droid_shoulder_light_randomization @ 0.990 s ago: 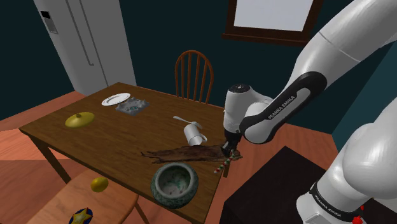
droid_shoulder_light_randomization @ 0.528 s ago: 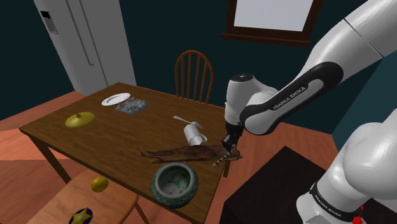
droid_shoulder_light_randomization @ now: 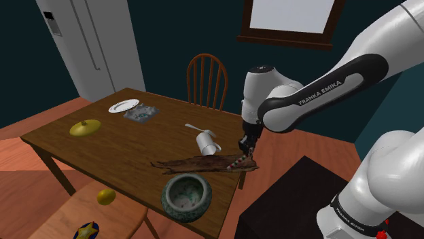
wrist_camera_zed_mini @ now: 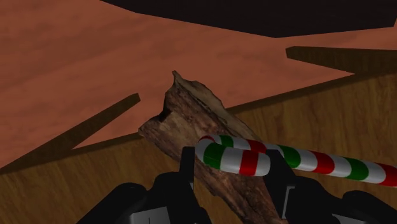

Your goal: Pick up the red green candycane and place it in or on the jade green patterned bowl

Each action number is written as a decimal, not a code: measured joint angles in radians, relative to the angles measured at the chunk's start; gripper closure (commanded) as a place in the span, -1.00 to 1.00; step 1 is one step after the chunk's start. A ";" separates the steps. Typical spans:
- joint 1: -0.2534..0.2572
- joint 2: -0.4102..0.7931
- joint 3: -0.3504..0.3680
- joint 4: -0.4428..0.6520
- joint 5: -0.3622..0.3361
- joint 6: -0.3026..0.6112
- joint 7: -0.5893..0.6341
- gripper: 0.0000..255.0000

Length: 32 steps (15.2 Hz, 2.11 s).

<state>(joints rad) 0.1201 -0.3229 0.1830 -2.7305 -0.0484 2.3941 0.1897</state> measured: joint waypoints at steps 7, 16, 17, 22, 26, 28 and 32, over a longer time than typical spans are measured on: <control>0.009 -0.078 -0.011 0.040 0.017 -0.117 -0.022 1.00; 0.058 -0.008 0.077 0.176 0.043 -0.190 0.096 1.00; 0.064 0.012 0.094 0.200 0.044 -0.195 0.120 1.00; 0.092 0.136 0.169 0.346 0.026 -0.227 0.240 1.00; 0.121 0.244 0.226 0.466 -0.008 -0.252 0.348 1.00; 0.135 0.308 0.248 0.552 -0.034 -0.283 0.399 1.00; 0.150 0.373 0.262 0.587 -0.066 -0.263 0.449 1.00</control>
<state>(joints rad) 0.2702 0.0502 0.4450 -2.1436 -0.1142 2.1313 0.6390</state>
